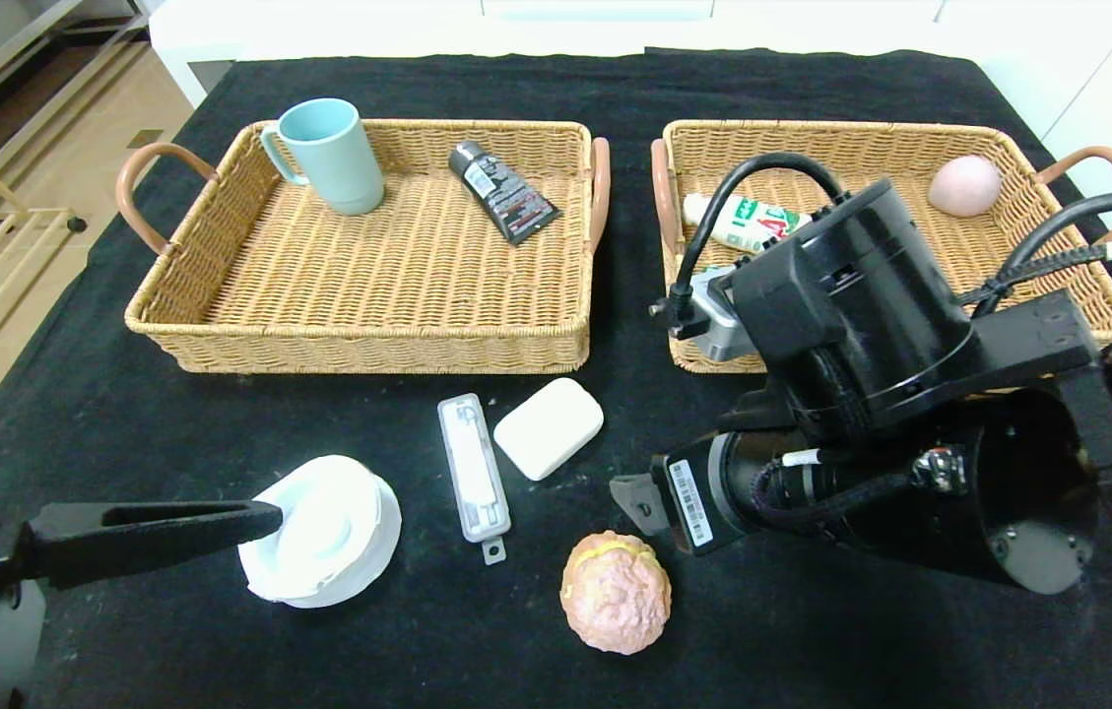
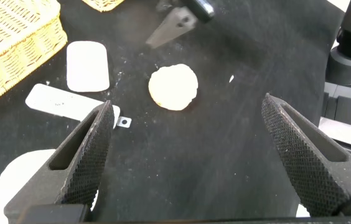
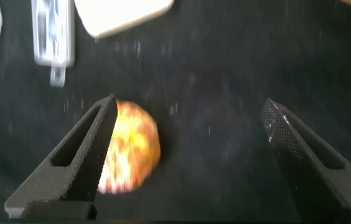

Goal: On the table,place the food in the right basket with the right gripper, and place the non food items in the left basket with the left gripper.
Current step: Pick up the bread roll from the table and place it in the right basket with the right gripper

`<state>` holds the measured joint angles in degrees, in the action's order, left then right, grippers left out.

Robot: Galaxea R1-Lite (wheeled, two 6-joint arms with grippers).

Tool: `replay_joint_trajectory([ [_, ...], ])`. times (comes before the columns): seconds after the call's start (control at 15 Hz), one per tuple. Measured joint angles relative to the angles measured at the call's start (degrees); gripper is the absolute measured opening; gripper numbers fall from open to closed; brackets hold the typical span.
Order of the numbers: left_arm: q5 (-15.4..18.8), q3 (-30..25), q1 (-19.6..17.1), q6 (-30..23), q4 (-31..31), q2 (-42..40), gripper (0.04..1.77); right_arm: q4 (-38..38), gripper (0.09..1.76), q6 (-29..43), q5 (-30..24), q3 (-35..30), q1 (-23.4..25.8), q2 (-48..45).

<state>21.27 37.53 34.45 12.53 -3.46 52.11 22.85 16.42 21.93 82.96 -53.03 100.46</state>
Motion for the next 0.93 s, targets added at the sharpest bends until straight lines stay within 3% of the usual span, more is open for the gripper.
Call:
replay_joint_trajectory([
  [0.47, 0.0, 0.1, 0.0, 0.0, -0.1, 0.1, 1.72, 2.0, 1.7, 4.7, 3.2, 0.9, -3.9, -1.3],
  [0.93, -0.1, 0.9, -0.1, 0.1, -0.1, -1.7, 1.72, 1.9, 1.7, 7.6, 3.8, 3.0, -8.0, 3.4],
])
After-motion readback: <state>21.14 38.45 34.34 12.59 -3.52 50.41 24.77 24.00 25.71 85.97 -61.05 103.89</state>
